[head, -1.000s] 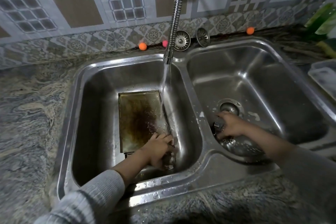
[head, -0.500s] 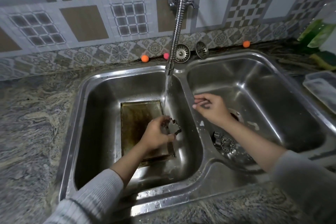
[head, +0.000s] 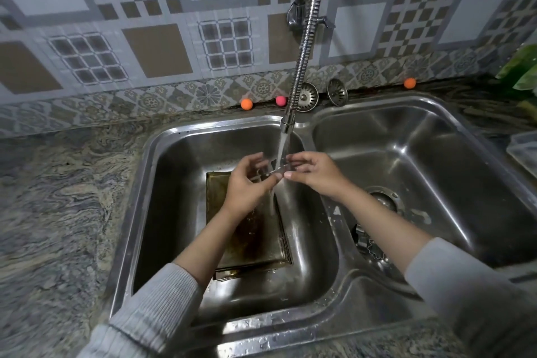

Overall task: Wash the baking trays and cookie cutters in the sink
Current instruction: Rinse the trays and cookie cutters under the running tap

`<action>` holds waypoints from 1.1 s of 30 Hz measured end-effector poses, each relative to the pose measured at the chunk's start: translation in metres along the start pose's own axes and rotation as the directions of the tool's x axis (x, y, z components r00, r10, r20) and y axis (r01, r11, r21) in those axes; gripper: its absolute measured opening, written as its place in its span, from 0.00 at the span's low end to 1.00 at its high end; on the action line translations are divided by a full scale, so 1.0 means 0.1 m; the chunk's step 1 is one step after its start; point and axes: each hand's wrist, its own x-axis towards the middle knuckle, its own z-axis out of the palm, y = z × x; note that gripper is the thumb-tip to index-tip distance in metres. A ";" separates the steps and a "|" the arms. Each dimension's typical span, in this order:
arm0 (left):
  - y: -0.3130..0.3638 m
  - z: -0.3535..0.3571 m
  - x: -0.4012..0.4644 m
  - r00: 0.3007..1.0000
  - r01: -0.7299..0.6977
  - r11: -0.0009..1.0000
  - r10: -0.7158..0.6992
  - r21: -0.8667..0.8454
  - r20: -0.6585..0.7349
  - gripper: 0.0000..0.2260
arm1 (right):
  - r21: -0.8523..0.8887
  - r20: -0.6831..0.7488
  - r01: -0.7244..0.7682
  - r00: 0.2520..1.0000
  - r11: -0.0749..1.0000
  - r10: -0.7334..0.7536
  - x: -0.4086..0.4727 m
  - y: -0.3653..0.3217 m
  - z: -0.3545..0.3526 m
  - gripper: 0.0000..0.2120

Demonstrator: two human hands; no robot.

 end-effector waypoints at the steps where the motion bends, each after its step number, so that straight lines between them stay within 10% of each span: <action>1: 0.01 0.01 0.00 1.000 0.009 0.999 -0.009 -0.040 -0.009 0.22 | 0.047 -0.017 -0.006 1.000 0.999 0.007 0.00 -0.01 -0.02 0.21; 9: 0.10 0.14 -0.07 1.000 -0.016 0.987 0.016 -0.160 -0.001 0.05 | 0.189 -0.100 -0.095 0.988 0.977 0.115 -0.08 -0.01 -0.03 0.08; 33: 0.10 0.10 -0.04 0.945 0.261 0.955 -0.282 -0.137 -0.166 0.17 | 0.210 -0.160 0.014 0.987 0.978 0.020 -0.04 -0.04 0.27 0.07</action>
